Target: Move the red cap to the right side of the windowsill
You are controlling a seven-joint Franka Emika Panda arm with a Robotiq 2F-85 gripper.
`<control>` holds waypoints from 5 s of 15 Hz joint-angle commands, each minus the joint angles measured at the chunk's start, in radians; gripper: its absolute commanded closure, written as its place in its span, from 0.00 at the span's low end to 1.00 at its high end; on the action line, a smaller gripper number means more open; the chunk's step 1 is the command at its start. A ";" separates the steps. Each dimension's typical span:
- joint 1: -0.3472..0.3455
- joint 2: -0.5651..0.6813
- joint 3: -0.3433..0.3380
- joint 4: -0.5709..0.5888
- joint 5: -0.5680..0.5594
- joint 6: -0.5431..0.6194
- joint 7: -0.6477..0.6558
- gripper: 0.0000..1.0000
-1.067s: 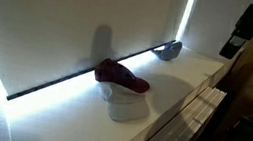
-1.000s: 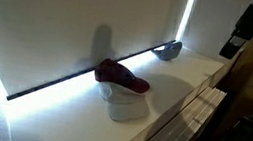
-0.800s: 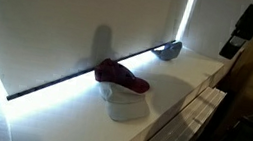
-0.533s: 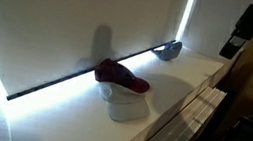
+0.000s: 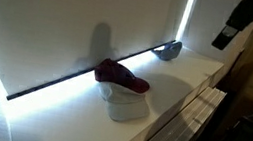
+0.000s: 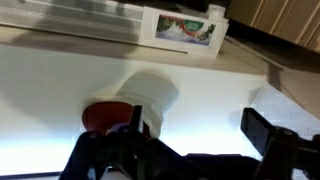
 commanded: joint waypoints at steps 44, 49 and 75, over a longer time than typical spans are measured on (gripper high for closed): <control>-0.155 1.047 0.010 0.550 -0.770 0.719 0.821 0.00; -0.128 1.138 -0.005 0.640 -0.772 0.706 0.832 0.00; -0.030 1.206 -0.123 0.728 -0.822 0.563 0.978 0.00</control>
